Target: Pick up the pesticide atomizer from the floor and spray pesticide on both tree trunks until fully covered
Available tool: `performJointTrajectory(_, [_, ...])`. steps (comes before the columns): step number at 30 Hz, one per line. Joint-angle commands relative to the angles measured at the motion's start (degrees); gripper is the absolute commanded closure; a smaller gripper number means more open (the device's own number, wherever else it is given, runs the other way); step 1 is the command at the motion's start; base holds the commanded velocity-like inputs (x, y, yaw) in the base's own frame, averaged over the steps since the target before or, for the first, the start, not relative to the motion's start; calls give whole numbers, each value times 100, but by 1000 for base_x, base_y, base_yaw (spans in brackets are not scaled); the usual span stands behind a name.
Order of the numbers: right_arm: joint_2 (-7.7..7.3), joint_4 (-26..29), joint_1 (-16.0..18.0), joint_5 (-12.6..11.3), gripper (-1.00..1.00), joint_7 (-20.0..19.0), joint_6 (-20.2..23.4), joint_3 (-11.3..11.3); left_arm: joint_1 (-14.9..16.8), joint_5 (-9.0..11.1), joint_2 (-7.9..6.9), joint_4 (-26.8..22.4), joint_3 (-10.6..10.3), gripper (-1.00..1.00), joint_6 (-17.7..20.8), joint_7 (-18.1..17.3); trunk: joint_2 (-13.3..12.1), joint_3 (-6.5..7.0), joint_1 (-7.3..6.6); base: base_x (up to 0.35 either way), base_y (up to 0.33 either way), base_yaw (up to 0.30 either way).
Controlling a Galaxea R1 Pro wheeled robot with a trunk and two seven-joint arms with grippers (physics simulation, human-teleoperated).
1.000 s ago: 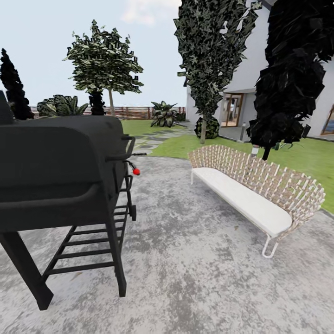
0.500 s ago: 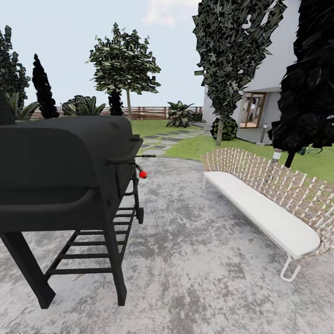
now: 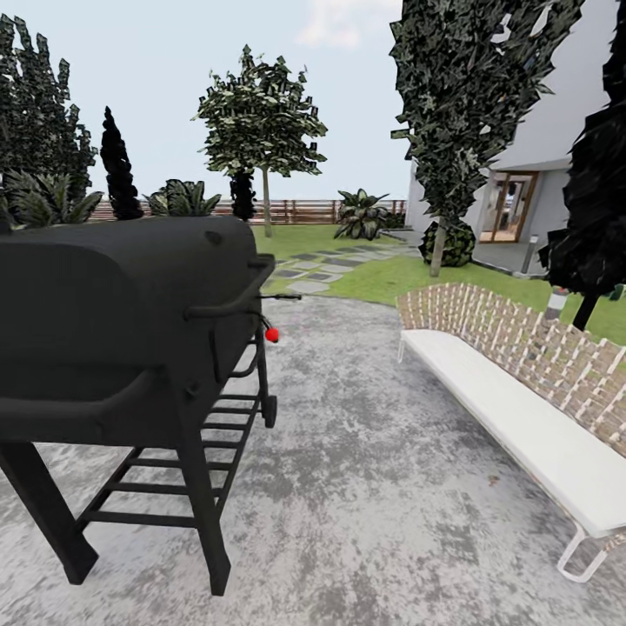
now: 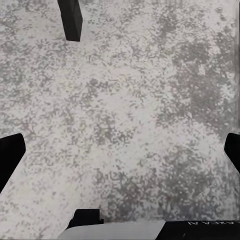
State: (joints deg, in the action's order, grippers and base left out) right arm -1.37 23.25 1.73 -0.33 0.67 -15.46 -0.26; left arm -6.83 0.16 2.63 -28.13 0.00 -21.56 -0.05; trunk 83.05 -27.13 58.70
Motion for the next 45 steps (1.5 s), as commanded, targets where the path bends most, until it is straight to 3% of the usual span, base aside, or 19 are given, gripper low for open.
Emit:
performJointTrajectory(1, [1, -5, 3, -3, -100, 6, -18, 0, -2, 2, 0, -9, 0, -100, -6, -1, 2, -5, 3, 273, -240, 17])
performJointTrajectory(27, [26, -13, 3, -2, -100, -6, -18, 8, -2, -25, 0, -9, -15, -100, -6, -3, 2, -5, 3, 337, -52, -25])
performJointTrajectory(34, [31, -13, 3, -2, -100, -6, -18, 8, -2, -25, 0, -9, -17, -100, -6, -3, 2, -5, 3, 321, -147, -215])
performJointTrajectory(45, [32, -13, 3, -2, -100, -5, -18, 8, -2, -25, 0, -9, -17, -100, -6, -3, 2, -5, 3, 307, -190, -15])
